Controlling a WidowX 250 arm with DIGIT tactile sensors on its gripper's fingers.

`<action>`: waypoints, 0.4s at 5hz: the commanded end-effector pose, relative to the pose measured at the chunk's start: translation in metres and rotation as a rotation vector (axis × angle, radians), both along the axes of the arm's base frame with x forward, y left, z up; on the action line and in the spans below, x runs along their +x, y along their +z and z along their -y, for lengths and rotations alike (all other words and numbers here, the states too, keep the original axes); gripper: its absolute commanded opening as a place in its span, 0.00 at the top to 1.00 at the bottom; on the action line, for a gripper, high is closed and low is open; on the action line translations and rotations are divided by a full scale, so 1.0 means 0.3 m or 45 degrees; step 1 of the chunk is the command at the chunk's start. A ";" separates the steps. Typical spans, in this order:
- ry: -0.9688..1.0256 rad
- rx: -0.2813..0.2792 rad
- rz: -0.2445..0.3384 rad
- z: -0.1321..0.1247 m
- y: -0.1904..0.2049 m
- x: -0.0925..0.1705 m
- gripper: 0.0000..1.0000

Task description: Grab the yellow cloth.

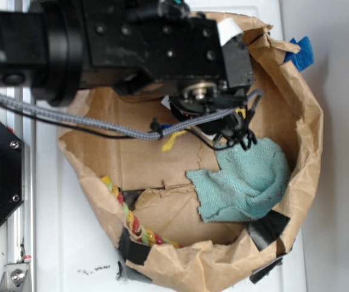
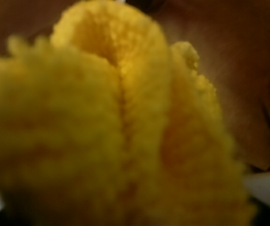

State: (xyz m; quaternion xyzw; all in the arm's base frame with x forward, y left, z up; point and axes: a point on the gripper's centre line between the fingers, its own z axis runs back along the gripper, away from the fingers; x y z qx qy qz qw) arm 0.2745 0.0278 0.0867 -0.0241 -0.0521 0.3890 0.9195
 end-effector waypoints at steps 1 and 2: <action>-0.429 -0.032 -0.092 0.044 0.128 -0.002 1.00; -0.600 0.088 -0.064 0.024 0.161 -0.004 1.00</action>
